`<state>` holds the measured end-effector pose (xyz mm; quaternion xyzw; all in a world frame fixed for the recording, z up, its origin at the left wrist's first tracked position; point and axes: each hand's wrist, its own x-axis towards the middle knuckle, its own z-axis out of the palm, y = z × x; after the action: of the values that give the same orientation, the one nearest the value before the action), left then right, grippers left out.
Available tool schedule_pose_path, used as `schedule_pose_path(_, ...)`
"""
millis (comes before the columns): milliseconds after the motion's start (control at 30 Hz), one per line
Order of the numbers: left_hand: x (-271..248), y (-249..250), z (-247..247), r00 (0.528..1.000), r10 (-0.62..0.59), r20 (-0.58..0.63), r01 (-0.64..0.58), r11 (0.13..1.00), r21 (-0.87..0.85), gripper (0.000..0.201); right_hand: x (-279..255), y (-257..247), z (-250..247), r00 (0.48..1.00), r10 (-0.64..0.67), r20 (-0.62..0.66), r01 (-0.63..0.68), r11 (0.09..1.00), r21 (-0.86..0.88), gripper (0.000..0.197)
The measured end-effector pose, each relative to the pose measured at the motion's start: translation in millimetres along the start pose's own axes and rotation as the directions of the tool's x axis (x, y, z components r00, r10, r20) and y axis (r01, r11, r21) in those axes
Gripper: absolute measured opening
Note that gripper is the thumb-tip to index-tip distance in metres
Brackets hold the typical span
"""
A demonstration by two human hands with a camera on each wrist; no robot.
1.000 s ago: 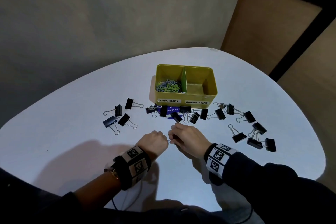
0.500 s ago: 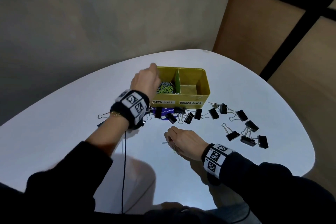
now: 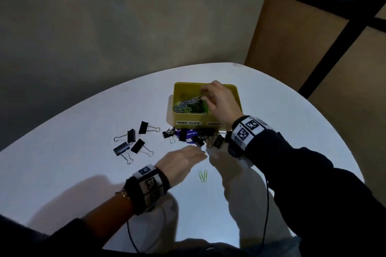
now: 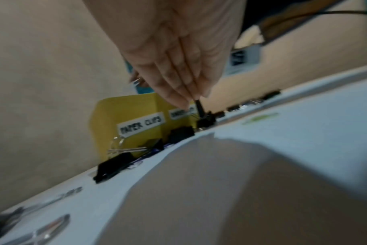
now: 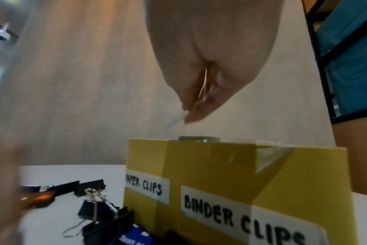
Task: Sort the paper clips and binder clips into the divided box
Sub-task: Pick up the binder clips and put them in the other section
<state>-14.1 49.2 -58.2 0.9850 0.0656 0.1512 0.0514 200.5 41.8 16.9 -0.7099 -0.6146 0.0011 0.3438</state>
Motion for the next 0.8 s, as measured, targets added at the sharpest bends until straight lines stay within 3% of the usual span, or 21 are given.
schedule_pose_path(67, -1, 5, 8, 0.94, 0.156, 0.304, -0.167, 0.986, 0.011, 0.082, 5, 1, 2, 0.996, 0.025, 0.083, -0.022, 0.999, -0.032, 0.034)
schedule_pose_path(133, -2, 6, 16, 0.825, 0.208, 0.526, -0.26, 0.965, 0.026, 0.084, 5, 5, 3, 0.995, 0.027, 0.097, -0.021, 0.998, -0.063, 0.034)
schedule_pose_path(200, -5, 6, 21, 0.811, 0.304, 0.5, -0.367, 0.93, 0.03, 0.065, 1, 12, 2, 0.994, 0.013, 0.104, -0.005, 0.997, -0.078, 0.031)
schedule_pose_path(267, -15, 2, 29, 0.827, 0.302, 0.474, -0.402, 0.907, 0.124, 0.043, -3, 19, -1, 0.992, -0.013, 0.127, 0.023, 0.997, -0.077, 0.03)
schedule_pose_path(333, -18, 5, 28, 0.844, 0.313, 0.435, -0.429, 0.881, 0.2, 0.039, -9, 23, -4, 0.987, -0.049, 0.152, 0.061, 0.995, -0.078, 0.03)
schedule_pose_path(400, -21, 7, 19, 0.835, 0.216, 0.506, -0.374, 0.897, 0.235, 0.036, -11, 26, -4, 0.982, -0.082, 0.169, 0.098, 0.991, -0.089, 0.03)
schedule_pose_path(433, -23, 8, 16, 0.834, 0.115, 0.54, -0.244, 0.954, 0.174, 0.077, -12, 26, -4, 0.981, -0.089, 0.175, 0.106, 0.99, -0.094, 0.031)
schedule_pose_path(467, -27, 8, 17, 0.885, 0.132, 0.446, -0.264, 0.932, 0.248, 0.08, -13, 26, -3, 0.98, -0.091, 0.179, 0.109, 0.989, -0.095, 0.031)
schedule_pose_path(500, -28, 8, 10, 0.9, 0.057, 0.432, -0.173, 0.957, 0.234, 0.011, -14, 26, -2, 0.98, -0.091, 0.179, 0.109, 0.99, -0.09, 0.031)
schedule_pose_path(533, -32, 7, 14, 0.903, 0.048, 0.426, -0.157, 0.962, 0.223, 0.008, -14, 26, -1, 0.981, -0.091, 0.174, 0.107, 0.991, -0.083, 0.032)
schedule_pose_path(567, -36, 5, 22, 0.89, 0.076, 0.449, -0.189, 0.959, 0.212, 0.015, -15, 26, 0, 0.981, -0.089, 0.17, 0.103, 0.992, -0.078, 0.032)
schedule_pose_path(600, -33, 4, 18, 0.875, 0.049, 0.482, -0.147, 0.975, 0.168, 0.02, -15, 26, 1, 0.982, -0.085, 0.169, 0.1, 0.992, -0.077, 0.033)
schedule_pose_path(700, -34, 3, 19, 0.93, 0.032, 0.367, -0.085, 0.988, 0.128, 0.034, -15, 25, 5, 0.982, -0.067, 0.175, 0.083, 0.993, -0.083, 0.036)
schedule_pose_path(800, -34, 5, 21, 0.939, -0.019, 0.342, -0.013, 0.996, 0.09, 0.035, -18, 23, 7, 0.981, -0.051, 0.185, 0.065, 0.995, -0.072, 0.037)
